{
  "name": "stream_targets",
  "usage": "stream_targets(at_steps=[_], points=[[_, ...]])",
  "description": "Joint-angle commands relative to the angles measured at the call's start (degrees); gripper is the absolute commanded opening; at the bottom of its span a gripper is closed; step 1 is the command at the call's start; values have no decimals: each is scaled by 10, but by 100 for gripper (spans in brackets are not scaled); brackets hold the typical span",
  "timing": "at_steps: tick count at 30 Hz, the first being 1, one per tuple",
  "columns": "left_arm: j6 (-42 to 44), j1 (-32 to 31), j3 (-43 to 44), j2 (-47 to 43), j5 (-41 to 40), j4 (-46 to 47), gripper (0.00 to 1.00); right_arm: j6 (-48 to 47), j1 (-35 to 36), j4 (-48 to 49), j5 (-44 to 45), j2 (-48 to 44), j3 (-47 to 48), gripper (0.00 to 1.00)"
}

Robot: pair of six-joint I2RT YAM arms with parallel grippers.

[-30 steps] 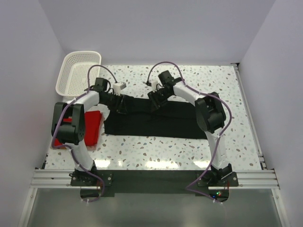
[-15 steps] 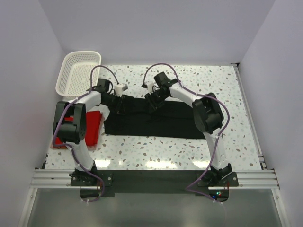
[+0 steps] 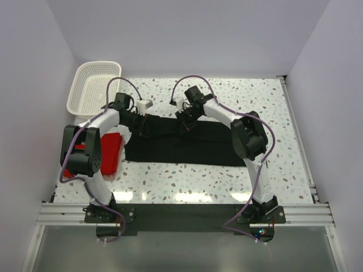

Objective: Fold and stack the t-shirts
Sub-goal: Fold the tshirt

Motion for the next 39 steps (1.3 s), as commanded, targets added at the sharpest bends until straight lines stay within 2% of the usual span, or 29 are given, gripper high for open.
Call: stream_targets(at_steps=[1,12,19,26,27,28,29,30,32,39], points=[[4,-2,20,-42,4,-28,0,-10,4,-4,5,-20,9,0],[11,-1,-13,-41,-9,-49,0,-31,4,-30,-1,-20,6,0],[-2,-2,-41,-15,-2,-29,0,-40,4,-39,-2,-15,-3,0],[6,-2,-31,16,-4,-35,2,-50,5,-48,0,-9,0,0],[15,-2,-29,16,4,-39,11,-51,5,-54,-3,-8,2,5],[19,-1,-27,13,9,-41,16,-52,4,-60,-5,-10,6,12],[22,5,-27,8,18,-40,20,-55,4,-64,-13,-13,15,26],[20,10,-26,0,29,-37,28,-53,4,-64,-20,-15,17,32],[19,28,-15,-3,35,-36,32,-36,4,-55,-24,-23,24,44],[4,46,31,5,16,-30,36,29,4,-11,-20,4,66,47]])
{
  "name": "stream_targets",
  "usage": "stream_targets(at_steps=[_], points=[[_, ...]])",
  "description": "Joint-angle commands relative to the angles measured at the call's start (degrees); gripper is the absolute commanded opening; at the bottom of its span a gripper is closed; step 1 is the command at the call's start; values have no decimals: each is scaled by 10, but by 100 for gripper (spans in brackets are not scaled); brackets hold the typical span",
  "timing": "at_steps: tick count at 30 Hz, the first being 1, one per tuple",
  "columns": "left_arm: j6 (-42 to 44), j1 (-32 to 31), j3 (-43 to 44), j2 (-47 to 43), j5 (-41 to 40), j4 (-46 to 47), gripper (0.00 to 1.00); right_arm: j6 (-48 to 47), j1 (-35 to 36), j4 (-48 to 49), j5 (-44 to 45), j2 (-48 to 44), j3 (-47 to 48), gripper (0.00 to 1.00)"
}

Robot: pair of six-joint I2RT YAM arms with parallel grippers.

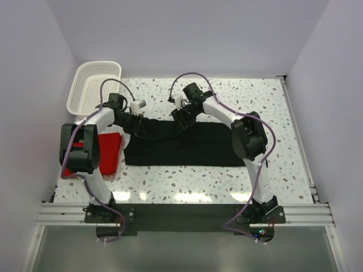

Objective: Fold and stack the t-shirts
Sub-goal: Fold the tshirt

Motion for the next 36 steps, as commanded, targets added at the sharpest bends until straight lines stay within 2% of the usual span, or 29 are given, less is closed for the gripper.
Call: stream_targets(at_steps=[1,8,15,25,27,30,32,34,36], points=[[-10,5,38,-9,-3,7,36,44,0,35,-11,8,39,47],[-26,11,54,14,-17,16,38,92,0,73,-6,44,55,47],[-28,11,61,22,2,8,50,119,1,82,-4,72,79,47],[-30,21,36,18,7,-1,51,134,0,89,-11,83,94,48],[-35,23,38,21,13,3,50,138,1,89,-16,83,97,47],[-38,23,41,26,26,6,43,143,1,87,-24,83,99,38],[-37,23,42,27,29,7,38,144,1,84,-28,79,98,29],[-35,23,42,30,34,7,28,143,0,81,-31,75,94,17],[-34,23,41,31,37,5,19,138,1,74,-33,72,93,10]])
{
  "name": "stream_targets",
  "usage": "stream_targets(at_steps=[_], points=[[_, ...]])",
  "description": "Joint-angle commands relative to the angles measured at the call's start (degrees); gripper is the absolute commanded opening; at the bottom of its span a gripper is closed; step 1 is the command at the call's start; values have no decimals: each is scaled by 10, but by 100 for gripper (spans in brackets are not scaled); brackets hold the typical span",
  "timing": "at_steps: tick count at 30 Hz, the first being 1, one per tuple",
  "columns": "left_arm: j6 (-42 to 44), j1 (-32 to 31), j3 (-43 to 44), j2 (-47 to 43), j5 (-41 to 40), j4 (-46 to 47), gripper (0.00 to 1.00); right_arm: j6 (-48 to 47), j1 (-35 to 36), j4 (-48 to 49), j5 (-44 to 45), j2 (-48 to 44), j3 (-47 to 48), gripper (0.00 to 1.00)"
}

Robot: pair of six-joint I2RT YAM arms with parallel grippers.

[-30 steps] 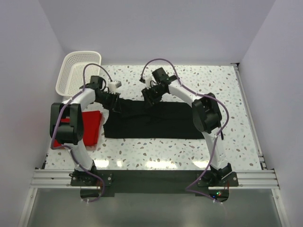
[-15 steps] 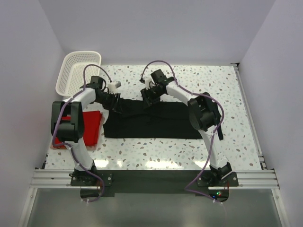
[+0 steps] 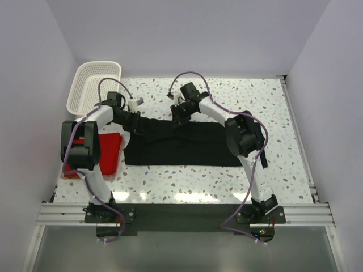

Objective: Fold and stack the t-shirts
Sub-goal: Fold the tshirt

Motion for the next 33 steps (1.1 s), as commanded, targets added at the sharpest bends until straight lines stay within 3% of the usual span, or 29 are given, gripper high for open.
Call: stream_targets(at_steps=[1,2,8,19,33], points=[[-3,5,3,3,28,0,16,3,1,-2,-20,-5,17,4],[-1,4,3,3,30,-1,11,1,1,-4,-21,-7,15,0],[21,4,-2,-12,19,-23,0,4,1,-9,-27,-46,-32,0],[81,4,-37,-55,4,-38,0,17,1,-7,-43,-141,-131,0],[157,3,-46,-68,14,-74,0,14,1,-32,-57,-157,-183,0]])
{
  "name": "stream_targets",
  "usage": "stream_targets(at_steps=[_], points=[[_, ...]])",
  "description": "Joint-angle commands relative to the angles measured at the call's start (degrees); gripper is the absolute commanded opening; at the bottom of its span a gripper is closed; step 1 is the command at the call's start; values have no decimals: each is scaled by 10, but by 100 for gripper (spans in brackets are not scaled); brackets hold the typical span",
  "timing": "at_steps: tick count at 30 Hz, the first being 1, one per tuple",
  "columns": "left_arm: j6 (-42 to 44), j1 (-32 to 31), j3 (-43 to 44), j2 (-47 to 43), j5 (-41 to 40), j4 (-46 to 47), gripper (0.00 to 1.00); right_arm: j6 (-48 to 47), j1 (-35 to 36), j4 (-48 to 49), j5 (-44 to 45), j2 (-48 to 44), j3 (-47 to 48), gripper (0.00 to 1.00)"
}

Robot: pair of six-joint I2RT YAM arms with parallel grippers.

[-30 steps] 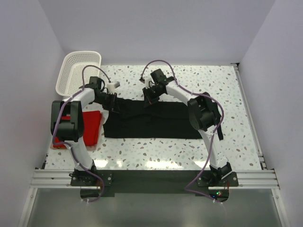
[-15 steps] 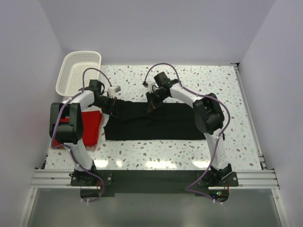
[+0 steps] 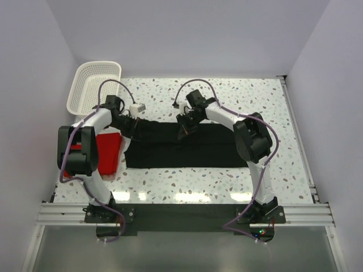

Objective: Fold and stack the t-shirts
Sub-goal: Fold the tshirt

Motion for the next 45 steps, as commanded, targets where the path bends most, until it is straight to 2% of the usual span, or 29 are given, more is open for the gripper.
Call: stream_targets(at_steps=[1,6,10,14,17,19,20,24,28,29,31,35,40,45], points=[[42,3,-13,-21,7,-18,0,2,2,-17,-17,-37,-25,0],[49,1,-31,-4,4,-8,0,-3,3,-14,-31,-33,-43,0],[53,-6,-38,3,7,-3,8,-18,5,-28,-27,-30,-43,0],[63,-17,-50,-1,0,-1,10,-27,6,-37,-18,-37,-47,0],[62,-20,-59,-8,-18,9,18,-32,6,-42,-7,-37,-48,2],[59,-20,-58,-21,-24,9,21,-37,5,-56,-12,-33,-39,15],[56,-18,-58,-30,-25,16,22,-54,5,-74,-13,-33,-31,26],[35,-15,-48,-87,-30,44,26,-92,1,-111,-8,-62,-12,42],[7,-30,-12,-117,-61,76,32,-134,-20,-138,20,-99,3,42],[4,-40,0,-113,-96,90,33,-143,-40,-150,36,-102,10,42],[-5,-42,39,-90,-119,97,38,-181,-60,-165,65,-104,13,40],[-24,-41,118,-30,-155,90,46,-217,-153,-195,111,-95,18,36],[-38,-41,200,56,-195,67,46,-272,-236,-200,166,-79,14,34],[-38,-40,234,106,-202,53,47,-309,-292,-179,219,-62,4,33]])
